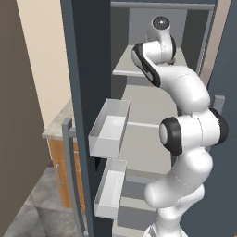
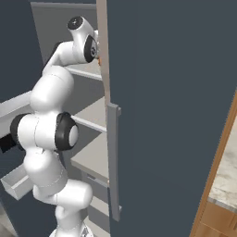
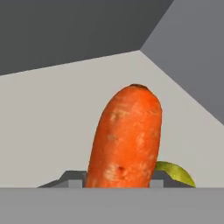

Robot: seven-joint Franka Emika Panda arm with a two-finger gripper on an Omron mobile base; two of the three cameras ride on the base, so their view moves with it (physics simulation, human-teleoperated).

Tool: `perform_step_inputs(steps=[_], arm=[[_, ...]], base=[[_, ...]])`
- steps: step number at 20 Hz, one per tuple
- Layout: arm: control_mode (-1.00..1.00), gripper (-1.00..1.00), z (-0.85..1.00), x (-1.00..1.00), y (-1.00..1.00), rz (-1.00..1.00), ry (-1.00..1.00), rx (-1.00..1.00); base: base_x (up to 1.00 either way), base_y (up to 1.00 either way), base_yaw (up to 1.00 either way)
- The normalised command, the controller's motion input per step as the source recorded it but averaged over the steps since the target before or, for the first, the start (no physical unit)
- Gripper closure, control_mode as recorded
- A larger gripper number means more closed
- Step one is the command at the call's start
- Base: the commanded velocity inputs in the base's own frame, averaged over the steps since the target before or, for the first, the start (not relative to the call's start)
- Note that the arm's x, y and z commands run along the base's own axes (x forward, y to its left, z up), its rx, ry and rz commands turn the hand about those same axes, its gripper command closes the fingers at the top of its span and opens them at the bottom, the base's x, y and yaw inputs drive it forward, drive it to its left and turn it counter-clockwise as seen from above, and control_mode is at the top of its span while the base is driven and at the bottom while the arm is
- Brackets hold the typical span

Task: Take the carrot and mushroom from the second highest rack and move them to the highest rack where the pear and garlic are located, to maximize freezer space. Close the freezer door after rearranging.

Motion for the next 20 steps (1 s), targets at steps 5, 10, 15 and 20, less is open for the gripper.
perform_step_inputs(steps=[5,10,15,20], arm=[[-1.0,-1.0,-0.34,0.42,0.0,0.0,-0.01,0.0],[-1.0,-1.0,0.01,0.05,0.11,0.0,-0.02,0.0],[-1.0,-1.0,0.23,-0.3,0.04,0.0,-0.1,0.0],[-1.0,-1.0,0.06,-0.59,0.08,0.0,-0.27,0.0]], base=[[0.0,0.0,0.0],[0.0,0.0,0.0],[0.0,0.0,0.0],[0.0,0.0,0.0]])
